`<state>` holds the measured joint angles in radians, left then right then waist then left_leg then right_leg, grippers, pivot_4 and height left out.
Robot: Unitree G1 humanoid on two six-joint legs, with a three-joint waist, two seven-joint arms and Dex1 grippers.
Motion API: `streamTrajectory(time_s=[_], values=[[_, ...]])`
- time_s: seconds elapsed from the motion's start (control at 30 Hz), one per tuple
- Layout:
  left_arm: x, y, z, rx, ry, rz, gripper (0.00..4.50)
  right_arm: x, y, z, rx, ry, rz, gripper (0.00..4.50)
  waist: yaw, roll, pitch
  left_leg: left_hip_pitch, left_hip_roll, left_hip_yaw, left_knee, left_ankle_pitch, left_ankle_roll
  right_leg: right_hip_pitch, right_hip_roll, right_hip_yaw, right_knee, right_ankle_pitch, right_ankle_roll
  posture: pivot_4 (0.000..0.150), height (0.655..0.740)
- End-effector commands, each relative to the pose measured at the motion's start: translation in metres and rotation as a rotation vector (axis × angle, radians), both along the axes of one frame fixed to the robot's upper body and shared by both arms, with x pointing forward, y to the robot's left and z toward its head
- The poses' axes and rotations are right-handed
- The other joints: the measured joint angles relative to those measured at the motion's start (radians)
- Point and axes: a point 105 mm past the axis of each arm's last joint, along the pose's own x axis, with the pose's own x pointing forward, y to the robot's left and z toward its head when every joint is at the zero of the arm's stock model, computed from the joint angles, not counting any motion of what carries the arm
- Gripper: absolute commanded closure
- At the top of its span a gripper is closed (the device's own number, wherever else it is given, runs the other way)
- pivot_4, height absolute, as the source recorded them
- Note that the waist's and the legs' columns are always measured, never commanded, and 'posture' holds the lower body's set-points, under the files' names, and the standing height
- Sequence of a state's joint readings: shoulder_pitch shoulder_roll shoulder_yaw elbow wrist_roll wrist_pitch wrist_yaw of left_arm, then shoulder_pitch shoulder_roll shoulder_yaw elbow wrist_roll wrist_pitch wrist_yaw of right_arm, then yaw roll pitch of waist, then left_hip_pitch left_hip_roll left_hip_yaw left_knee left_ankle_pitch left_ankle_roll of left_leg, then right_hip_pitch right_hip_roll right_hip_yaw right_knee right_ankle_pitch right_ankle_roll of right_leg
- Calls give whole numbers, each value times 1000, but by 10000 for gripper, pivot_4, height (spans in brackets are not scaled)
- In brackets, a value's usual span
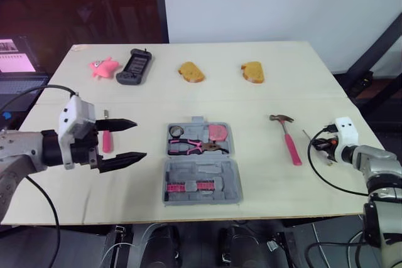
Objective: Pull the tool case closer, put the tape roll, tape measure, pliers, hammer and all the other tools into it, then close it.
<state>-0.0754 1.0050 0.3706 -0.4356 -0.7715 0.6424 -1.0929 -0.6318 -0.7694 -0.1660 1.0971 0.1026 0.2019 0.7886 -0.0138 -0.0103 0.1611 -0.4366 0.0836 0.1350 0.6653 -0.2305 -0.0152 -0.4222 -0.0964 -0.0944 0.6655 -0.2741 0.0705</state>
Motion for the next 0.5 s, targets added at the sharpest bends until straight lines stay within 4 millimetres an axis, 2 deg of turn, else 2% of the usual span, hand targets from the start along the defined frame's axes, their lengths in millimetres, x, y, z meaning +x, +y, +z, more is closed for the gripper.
streamTrajectory(time_s=[0.03,0.2,0.3,0.4,0.5], values=[[1,0,6,21,-41,-14,0,-9,-7,-6,6,45,-20,44568,0,0,0,0,0,0,0,0,0,0,0,0,0,0,0,1500,7188],[4,-5,5,10,-43,-29,0,-11,-4,-9,32,53,-26,44568,0,0,0,0,0,0,0,0,0,0,0,0,0,0,0,1500,7188],[5,-7,4,8,-42,-39,0,-9,-6,-3,14,32,-14,33225,-1,0,0,0,0,0,0,0,0,0,0,0,0,0,0,1500,7188],[6,-8,4,5,-43,-43,0,-8,-9,8,-15,16,0,18428,0,0,0,0,0,0,0,0,0,0,0,0,0,0,0,1500,7188],[7,-10,3,-1,-45,-51,0,-10,-12,14,-42,32,25,18428,2,1,1,0,0,0,0,0,0,0,0,0,0,0,0,1500,7188]])
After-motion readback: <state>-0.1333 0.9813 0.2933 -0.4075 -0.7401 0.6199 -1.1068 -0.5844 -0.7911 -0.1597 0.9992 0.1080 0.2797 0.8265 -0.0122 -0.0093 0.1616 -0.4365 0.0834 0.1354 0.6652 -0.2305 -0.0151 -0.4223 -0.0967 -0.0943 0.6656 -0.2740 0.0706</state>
